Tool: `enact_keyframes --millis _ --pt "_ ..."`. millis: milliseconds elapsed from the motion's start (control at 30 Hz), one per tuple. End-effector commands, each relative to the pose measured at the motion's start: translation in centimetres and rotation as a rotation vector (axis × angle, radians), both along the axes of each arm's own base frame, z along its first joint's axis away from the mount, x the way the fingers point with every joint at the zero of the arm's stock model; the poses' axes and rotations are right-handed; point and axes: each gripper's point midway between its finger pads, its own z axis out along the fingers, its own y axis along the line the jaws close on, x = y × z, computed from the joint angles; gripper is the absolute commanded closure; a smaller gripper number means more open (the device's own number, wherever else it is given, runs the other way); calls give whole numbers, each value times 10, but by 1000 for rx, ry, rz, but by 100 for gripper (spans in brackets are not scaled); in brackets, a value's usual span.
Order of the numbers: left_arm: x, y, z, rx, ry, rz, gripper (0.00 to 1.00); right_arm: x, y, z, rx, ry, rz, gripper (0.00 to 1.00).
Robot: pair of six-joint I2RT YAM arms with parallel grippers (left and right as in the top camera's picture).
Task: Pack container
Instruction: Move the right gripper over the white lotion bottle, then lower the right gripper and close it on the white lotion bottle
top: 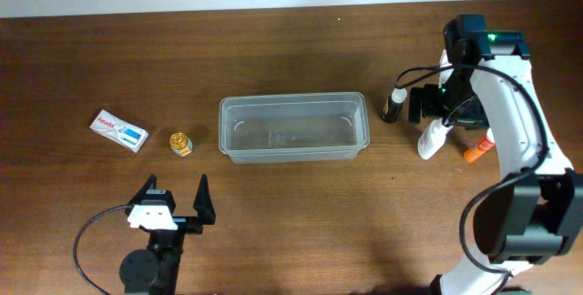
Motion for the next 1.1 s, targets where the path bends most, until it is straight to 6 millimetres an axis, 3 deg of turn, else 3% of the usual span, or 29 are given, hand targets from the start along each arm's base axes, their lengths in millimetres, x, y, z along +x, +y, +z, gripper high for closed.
enact_keyframes --millis 0,400,833,933,1033,1067 --pt "0 1 -1 16 -1 1 1 4 -3 -1 55 -6 -45 1" --pt "0 1 -1 16 -1 1 1 10 -4 -11 104 -29 -10 2" --pt "0 1 -1 16 -1 1 1 8 -4 -56 103 -30 -2 0" --pt "0 1 -1 16 -1 1 1 9 -4 -61 101 -38 -2 5" --pt "0 1 -1 16 -1 1 1 9 -5 -63 93 -40 -2 19" --pt "0 1 -1 16 -1 1 1 9 -6 -64 89 -42 -2 30"
